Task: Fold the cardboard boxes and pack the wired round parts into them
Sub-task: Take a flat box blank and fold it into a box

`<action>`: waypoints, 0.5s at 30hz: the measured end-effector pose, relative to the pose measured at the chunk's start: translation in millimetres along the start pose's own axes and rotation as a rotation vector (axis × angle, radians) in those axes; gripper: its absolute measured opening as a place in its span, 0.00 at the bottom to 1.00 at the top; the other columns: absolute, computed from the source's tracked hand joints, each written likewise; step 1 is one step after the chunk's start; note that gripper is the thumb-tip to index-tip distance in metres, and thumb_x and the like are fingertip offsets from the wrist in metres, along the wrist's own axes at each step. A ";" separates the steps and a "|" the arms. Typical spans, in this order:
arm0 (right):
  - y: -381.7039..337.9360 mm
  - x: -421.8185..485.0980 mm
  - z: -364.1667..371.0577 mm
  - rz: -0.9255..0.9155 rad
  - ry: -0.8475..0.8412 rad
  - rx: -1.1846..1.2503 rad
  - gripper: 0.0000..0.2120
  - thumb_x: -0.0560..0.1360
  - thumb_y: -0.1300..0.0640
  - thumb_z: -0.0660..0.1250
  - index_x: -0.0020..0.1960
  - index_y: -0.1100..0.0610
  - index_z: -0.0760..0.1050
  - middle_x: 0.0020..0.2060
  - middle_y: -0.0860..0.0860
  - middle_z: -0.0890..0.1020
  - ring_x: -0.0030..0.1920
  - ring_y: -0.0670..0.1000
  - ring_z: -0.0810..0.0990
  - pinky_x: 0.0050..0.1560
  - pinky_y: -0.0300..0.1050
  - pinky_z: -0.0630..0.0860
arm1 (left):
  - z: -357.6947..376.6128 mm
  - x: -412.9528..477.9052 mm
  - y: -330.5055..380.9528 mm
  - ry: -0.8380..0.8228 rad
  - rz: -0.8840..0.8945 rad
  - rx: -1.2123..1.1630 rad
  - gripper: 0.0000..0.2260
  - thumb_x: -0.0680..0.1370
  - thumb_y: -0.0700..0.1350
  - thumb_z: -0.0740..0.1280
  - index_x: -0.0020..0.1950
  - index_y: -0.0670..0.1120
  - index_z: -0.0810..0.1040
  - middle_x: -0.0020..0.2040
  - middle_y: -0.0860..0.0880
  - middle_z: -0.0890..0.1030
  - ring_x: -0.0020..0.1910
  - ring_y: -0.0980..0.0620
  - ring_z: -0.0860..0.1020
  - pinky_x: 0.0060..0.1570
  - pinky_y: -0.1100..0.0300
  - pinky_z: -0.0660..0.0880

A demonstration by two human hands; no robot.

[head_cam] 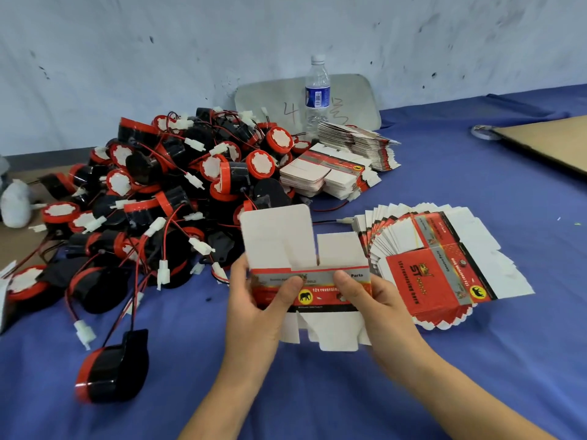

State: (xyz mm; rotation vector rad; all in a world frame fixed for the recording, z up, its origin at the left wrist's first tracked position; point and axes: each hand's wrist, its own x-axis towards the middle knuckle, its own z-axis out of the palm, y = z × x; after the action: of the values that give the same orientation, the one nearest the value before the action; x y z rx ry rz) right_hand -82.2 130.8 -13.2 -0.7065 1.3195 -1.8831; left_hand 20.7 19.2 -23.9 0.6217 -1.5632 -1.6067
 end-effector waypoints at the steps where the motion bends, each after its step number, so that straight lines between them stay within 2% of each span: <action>1: 2.0 -0.4 1.7 -0.062 0.015 -0.047 0.11 0.67 0.44 0.67 0.48 0.41 0.83 0.47 0.47 0.86 0.48 0.47 0.85 0.43 0.36 0.79 | 0.3 -1.1 0.6 -0.010 0.006 0.003 0.31 0.65 0.55 0.78 0.65 0.56 0.71 0.54 0.58 0.82 0.54 0.59 0.80 0.46 0.68 0.77; 4: 5.3 -1.8 5.3 -0.186 0.020 -0.133 0.14 0.73 0.47 0.65 0.58 0.40 0.76 0.52 0.41 0.83 0.52 0.44 0.83 0.46 0.33 0.78 | 4.2 -5.6 0.5 -0.104 0.017 -0.024 0.34 0.68 0.55 0.77 0.71 0.56 0.67 0.58 0.55 0.81 0.57 0.55 0.80 0.48 0.65 0.77; 6: 6.1 -1.9 6.1 -0.197 0.010 -0.159 0.25 0.72 0.44 0.66 0.67 0.40 0.65 0.56 0.35 0.80 0.55 0.40 0.80 0.47 0.32 0.77 | 8.3 -11.0 -1.1 -0.203 0.000 -0.047 0.35 0.68 0.53 0.73 0.72 0.52 0.66 0.61 0.54 0.80 0.59 0.54 0.80 0.50 0.65 0.77; 9: 9.2 1.0 3.8 -0.193 0.014 -0.214 0.38 0.68 0.41 0.66 0.74 0.39 0.53 0.57 0.25 0.74 0.57 0.34 0.77 0.48 0.30 0.76 | 12.6 -17.1 -2.3 -0.299 -0.019 -0.055 0.30 0.71 0.52 0.71 0.71 0.50 0.67 0.60 0.54 0.81 0.58 0.54 0.80 0.50 0.66 0.77; 10: 10.7 2.1 2.4 -0.202 0.014 -0.228 0.38 0.69 0.41 0.66 0.74 0.39 0.53 0.57 0.25 0.74 0.57 0.34 0.77 0.48 0.30 0.76 | 13.0 -16.8 -2.3 -0.297 -0.016 -0.062 0.30 0.71 0.51 0.71 0.71 0.50 0.67 0.60 0.55 0.81 0.58 0.55 0.80 0.50 0.67 0.77; 12: 11.7 3.2 -0.6 -0.215 0.021 -0.225 0.36 0.70 0.43 0.67 0.74 0.39 0.55 0.60 0.31 0.76 0.58 0.37 0.78 0.50 0.31 0.76 | 13.0 -13.5 -1.8 -0.260 -0.005 -0.086 0.31 0.73 0.49 0.73 0.73 0.49 0.64 0.60 0.55 0.80 0.58 0.56 0.80 0.49 0.67 0.77; 15: 10.3 4.6 -5.7 -0.232 -0.003 -0.192 0.23 0.74 0.45 0.65 0.68 0.32 0.66 0.63 0.38 0.75 0.59 0.44 0.79 0.52 0.35 0.76 | 7.8 -3.6 -2.2 -0.171 -0.091 -0.215 0.27 0.75 0.49 0.69 0.73 0.52 0.65 0.61 0.52 0.81 0.59 0.52 0.80 0.48 0.63 0.78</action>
State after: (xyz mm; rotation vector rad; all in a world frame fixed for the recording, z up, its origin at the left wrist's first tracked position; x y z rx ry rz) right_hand -86.8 128.0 -24.6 -0.9976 1.4838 -1.9492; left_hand 16.0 26.5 -25.8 0.4542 -1.4731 -1.9094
